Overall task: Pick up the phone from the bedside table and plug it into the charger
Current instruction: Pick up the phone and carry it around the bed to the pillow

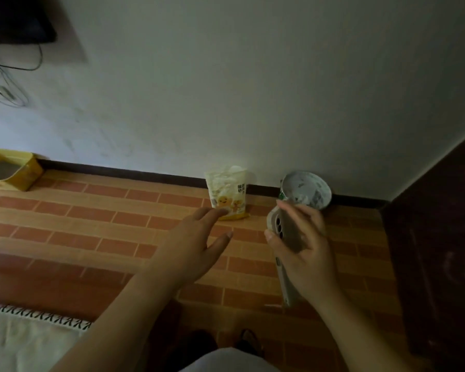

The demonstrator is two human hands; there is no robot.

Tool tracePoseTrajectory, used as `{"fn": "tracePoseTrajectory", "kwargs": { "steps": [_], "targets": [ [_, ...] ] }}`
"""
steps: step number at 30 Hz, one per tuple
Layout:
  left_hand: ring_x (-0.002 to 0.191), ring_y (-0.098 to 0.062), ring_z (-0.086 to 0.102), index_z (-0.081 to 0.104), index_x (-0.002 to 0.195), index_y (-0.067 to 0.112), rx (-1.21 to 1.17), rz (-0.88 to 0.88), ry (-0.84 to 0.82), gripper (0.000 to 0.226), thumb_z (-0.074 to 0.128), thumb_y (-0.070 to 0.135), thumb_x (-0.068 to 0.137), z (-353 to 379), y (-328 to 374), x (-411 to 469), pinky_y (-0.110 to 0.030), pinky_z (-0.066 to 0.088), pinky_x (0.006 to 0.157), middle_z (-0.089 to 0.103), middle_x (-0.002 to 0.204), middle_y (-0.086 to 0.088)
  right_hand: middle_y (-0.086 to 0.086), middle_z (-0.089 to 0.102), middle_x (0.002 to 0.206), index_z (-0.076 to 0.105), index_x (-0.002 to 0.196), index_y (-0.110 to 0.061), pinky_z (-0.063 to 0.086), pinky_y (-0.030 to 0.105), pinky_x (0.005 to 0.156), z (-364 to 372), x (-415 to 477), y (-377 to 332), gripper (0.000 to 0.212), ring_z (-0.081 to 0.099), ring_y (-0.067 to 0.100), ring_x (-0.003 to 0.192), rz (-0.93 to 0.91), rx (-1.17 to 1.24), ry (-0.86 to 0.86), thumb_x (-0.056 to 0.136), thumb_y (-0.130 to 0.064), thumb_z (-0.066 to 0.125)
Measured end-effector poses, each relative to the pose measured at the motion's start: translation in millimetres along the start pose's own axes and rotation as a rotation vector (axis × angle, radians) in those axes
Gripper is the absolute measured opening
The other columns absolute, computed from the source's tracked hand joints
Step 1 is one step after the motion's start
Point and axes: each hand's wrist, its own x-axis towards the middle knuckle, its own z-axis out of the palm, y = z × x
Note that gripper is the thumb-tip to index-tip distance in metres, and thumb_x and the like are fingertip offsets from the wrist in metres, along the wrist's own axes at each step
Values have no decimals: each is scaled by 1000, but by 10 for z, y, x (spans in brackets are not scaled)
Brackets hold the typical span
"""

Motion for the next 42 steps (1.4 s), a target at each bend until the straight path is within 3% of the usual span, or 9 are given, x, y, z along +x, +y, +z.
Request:
{"fn": "tracePoseTrajectory", "kwargs": {
  "steps": [4, 7, 14, 18, 23, 30, 37, 42],
  "targets": [
    [61, -5, 58, 37, 133, 33, -29, -91, 49, 52, 38, 55, 86, -126, -359, 363, -31, 46, 71, 45, 137, 3, -10, 40, 125, 48, 122, -51, 45, 11, 83, 369, 585, 117, 50, 43, -2, 115, 9, -8, -98, 73, -60, 57],
    [59, -6, 59, 36, 133, 32, -48, -172, 63, 51, 41, 53, 87, -267, -766, 634, -35, 49, 74, 43, 139, 4, -8, 40, 124, 50, 120, -49, 40, 2, 79, 780, 1041, 134, 49, 41, -9, 111, -12, 0, -174, 73, -57, 60],
    [66, -7, 44, 40, 132, 29, -77, -233, 252, 47, 46, 46, 88, -983, -1985, 1381, -21, 34, 65, 44, 138, 1, -4, 41, 122, 52, 120, -42, 40, 0, 75, 1975, 2319, -116, 46, 42, -14, 106, -108, 14, -347, 79, -31, 70],
    [68, -4, 52, 35, 134, 33, -56, -315, 322, 50, 42, 50, 88, -1643, -2655, 1545, -25, 40, 75, 42, 141, 2, -15, 39, 119, 51, 117, -45, 42, 0, 67, 2812, 2985, -518, 45, 43, -18, 101, -177, 85, -417, 74, -47, 64],
    [76, -5, 53, 36, 133, 32, -9, -435, 397, 50, 41, 50, 87, -2180, -3384, 1468, -26, 42, 79, 43, 140, 1, -13, 40, 117, 49, 115, -51, 42, 0, 63, 3847, 3454, -845, 44, 44, -18, 100, -246, 154, -528, 74, -48, 65],
    [72, -2, 55, 33, 134, 35, -62, -703, 444, 51, 42, 50, 86, -2565, -4380, 1196, -23, 41, 74, 39, 143, 4, -9, 42, 120, 51, 112, -55, 53, 14, 59, 5245, 3895, -1057, 42, 53, -6, 96, -255, 214, -776, 72, -56, 65],
    [70, -3, 57, 34, 135, 31, -53, -815, 477, 50, 42, 48, 88, -3266, -5700, 1449, -28, 45, 77, 39, 143, 2, -12, 43, 119, 50, 109, -56, 49, 8, 60, 6865, 4582, -1388, 41, 50, -8, 101, -293, 260, -882, 70, -57, 65],
    [65, -1, 56, 35, 134, 32, -55, -903, 555, 53, 39, 53, 85, -3956, -6696, 1574, -31, 48, 80, 39, 142, 3, -30, 40, 115, 55, 116, -42, 44, 2, 66, 8046, 5113, -1770, 48, 47, -15, 102, -322, 292, -1012, 71, -52, 67]
  ]
}}
